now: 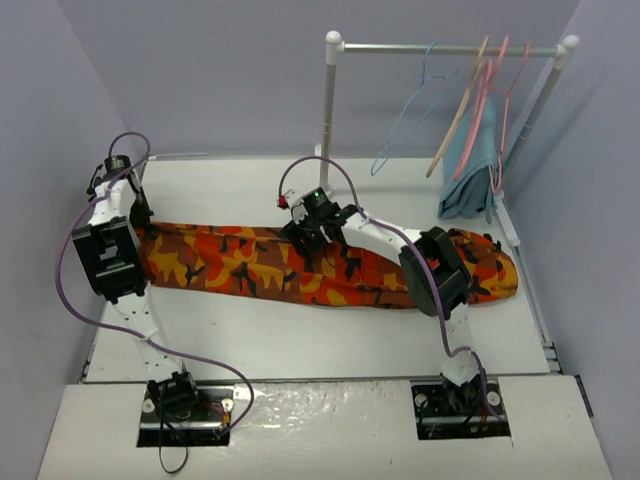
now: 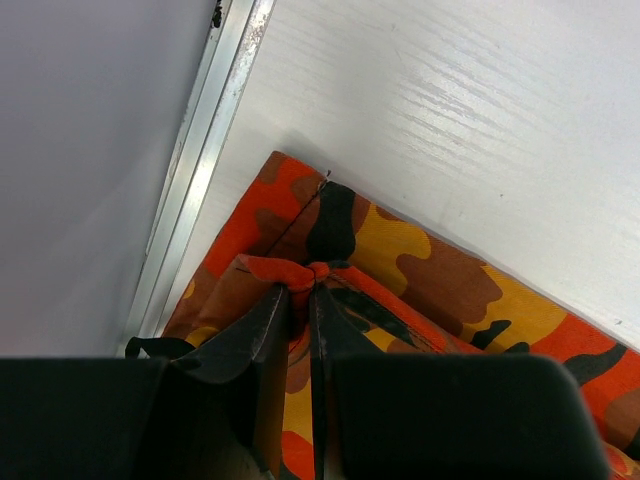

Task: Place the trousers on the hanger
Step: Fold the trousers

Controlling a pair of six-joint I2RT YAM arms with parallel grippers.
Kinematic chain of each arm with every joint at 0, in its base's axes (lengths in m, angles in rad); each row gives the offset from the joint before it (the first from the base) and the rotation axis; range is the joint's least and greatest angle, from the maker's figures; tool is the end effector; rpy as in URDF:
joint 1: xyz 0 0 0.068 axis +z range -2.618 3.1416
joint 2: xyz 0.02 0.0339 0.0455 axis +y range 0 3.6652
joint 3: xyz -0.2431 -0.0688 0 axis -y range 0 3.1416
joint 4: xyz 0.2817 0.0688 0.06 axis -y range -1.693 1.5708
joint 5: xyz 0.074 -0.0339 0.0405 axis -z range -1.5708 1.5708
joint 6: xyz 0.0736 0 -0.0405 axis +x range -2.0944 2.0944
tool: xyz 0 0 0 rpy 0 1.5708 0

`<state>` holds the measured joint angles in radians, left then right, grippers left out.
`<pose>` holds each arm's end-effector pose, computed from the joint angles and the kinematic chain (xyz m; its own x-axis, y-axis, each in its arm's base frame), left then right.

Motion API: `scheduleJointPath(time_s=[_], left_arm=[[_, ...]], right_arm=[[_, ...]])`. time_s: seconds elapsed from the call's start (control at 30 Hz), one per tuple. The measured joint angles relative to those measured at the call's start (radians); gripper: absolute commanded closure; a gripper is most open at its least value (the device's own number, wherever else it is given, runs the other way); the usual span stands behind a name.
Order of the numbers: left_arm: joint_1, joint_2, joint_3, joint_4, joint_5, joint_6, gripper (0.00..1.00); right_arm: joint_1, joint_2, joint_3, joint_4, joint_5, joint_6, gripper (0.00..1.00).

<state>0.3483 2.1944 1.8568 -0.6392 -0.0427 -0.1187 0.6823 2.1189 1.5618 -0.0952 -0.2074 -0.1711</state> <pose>0.4973 0.1839 0.1519 -0.7304 -0.3911 -0.5599 -0.4531 0.8909 -0.0312 0.4045 0.3482 0.1343 -0.3376 -0.4889 -0.8044 -0.8134 0.5815 -0.0121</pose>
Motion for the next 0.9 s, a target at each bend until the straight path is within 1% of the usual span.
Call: scheduleJointPath(time_s=[0.13, 0.2, 0.23, 0.43, 0.6, 0.63, 0.73, 0.8, 0.83, 0.9], left_arm=[[0.0, 0.0, 0.0, 0.0, -0.002, -0.004, 1.0], [0.0, 0.0, 0.0, 0.0, -0.002, -0.007, 1.0], [0.0, 0.0, 0.0, 0.0, -0.002, -0.009, 1.0], [0.001, 0.0, 0.0, 0.0, -0.001, -0.017, 1.0], [0.001, 0.0, 0.0, 0.0, 0.001, -0.023, 1.0], [0.001, 0.0, 0.0, 0.0, 0.001, -0.024, 1.0], [0.001, 0.0, 0.0, 0.0, 0.001, -0.024, 1.0], [0.001, 0.0, 0.0, 0.0, 0.001, -0.024, 1.0], [0.001, 0.0, 0.0, 0.0, 0.001, -0.025, 1.0], [0.001, 0.0, 0.0, 0.0, 0.001, -0.026, 1.0]], right_arm=[[0.0, 0.035, 0.02, -0.002, 0.0, -0.022, 0.43], [0.0, 0.038, 0.023, -0.003, 0.0, -0.028, 0.51], [0.0, 0.038, 0.024, -0.003, 0.0, -0.031, 0.51], [0.0, 0.038, 0.026, -0.003, 0.017, -0.04, 0.43], [0.0, 0.039, 0.028, -0.004, 0.04, -0.049, 0.46], [0.0, 0.039, 0.029, -0.007, 0.039, -0.053, 0.48], [0.0, 0.039, 0.03, -0.018, 0.029, -0.063, 0.6], [0.0, 0.039, 0.031, -0.029, 0.019, -0.068, 0.8], [0.0, 0.039, 0.031, -0.033, 0.014, -0.07, 0.84], [0.0, 0.039, 0.031, -0.041, 0.006, -0.074, 0.95]])
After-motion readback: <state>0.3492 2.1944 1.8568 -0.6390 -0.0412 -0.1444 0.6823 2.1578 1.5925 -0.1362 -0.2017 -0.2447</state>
